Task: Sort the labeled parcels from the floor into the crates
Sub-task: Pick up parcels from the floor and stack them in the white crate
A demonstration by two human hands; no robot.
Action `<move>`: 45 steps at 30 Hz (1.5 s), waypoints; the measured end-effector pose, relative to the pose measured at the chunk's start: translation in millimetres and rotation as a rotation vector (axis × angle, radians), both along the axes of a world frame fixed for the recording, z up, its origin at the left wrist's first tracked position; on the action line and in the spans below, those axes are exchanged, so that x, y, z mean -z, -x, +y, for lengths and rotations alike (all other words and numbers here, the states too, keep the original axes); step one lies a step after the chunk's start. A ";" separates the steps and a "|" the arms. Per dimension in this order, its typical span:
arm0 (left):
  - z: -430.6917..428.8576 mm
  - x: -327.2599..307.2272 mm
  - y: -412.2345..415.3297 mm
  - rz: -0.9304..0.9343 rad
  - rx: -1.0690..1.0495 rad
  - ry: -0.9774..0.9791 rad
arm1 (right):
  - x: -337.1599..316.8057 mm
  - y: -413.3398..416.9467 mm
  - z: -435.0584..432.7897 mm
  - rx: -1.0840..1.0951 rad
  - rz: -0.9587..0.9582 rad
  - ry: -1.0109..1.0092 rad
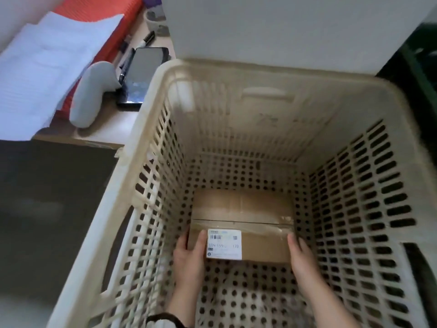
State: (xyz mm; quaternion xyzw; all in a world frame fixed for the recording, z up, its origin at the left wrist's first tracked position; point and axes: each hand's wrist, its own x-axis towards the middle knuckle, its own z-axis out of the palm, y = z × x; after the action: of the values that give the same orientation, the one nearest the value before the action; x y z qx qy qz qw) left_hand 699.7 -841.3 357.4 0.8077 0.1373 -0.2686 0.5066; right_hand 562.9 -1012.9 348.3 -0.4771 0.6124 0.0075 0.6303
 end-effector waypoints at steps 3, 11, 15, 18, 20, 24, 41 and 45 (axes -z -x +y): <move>-4.3 -8.1 14.9 -0.048 -0.089 -0.039 | -10.0 -3.9 -1.6 -0.021 0.076 0.023; -12.9 -12.7 36.5 0.201 -0.438 0.082 | -27.5 -23.1 -17.1 -0.177 0.142 0.259; -19.1 -2.7 5.1 0.159 -0.343 0.133 | -24.4 -45.1 -27.6 -0.241 0.143 0.317; -32.0 -2.0 -22.6 0.126 -0.260 0.140 | -20.2 -68.9 -41.0 -0.253 0.103 0.349; -39.3 -0.7 -40.9 0.115 -0.196 0.116 | -16.4 -86.3 -50.8 -0.262 0.076 0.356; -55.1 5.8 -74.8 0.127 -0.206 0.151 | -12.3 -118.8 -68.0 -0.239 0.092 0.371; -72.6 11.1 -85.1 0.292 -0.331 0.301 | -12.8 -120.8 -70.6 -0.056 0.038 0.353; -68.8 -28.7 -76.0 0.447 -0.370 0.292 | -53.0 -110.5 -53.2 -0.086 0.022 0.524</move>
State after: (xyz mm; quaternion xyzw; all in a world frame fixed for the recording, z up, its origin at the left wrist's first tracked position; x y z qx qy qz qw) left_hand 775.7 -910.2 386.2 0.6090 0.3496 -0.3593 0.6147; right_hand 673.3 -1066.2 401.3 -0.6495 0.5796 -0.1195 0.4774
